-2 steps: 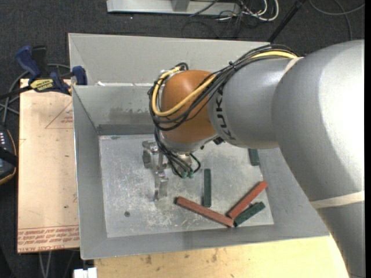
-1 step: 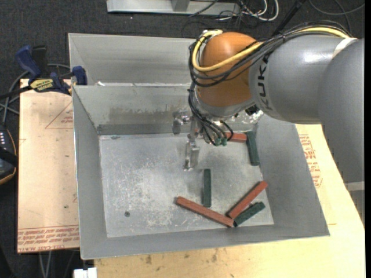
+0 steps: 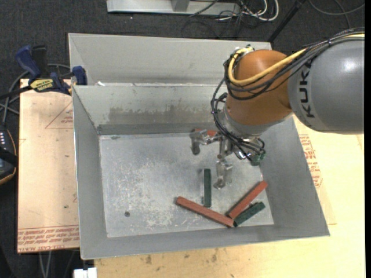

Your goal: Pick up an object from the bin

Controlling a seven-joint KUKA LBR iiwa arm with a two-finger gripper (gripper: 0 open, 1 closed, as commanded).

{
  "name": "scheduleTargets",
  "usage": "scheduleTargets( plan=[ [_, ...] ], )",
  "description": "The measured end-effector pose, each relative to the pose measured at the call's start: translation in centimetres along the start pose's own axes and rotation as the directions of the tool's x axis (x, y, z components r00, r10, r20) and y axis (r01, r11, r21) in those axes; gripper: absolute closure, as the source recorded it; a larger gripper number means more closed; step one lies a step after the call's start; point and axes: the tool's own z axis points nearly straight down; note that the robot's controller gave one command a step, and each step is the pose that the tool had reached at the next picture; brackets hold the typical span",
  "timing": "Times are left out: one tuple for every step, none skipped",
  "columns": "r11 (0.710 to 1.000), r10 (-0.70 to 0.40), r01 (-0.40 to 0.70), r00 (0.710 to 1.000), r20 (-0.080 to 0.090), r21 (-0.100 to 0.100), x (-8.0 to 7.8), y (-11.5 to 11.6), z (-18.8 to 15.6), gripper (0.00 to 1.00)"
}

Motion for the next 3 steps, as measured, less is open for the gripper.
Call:
scheduleTargets(
  plan=[
    [0.997, 0.079, -0.079, 0.997, -0.006, -0.004, 6.9, 3.7, 8.6, 0.0],
    [0.997, 0.081, -0.081, 0.997, 0.0, -0.003, 6.7, 3.6, 8.2, 1.0],
    [0.998, 0.064, -0.064, 0.998, 0.009, 0.002, 6.7, 2.0, -4.4, 1.0]
  ],
)
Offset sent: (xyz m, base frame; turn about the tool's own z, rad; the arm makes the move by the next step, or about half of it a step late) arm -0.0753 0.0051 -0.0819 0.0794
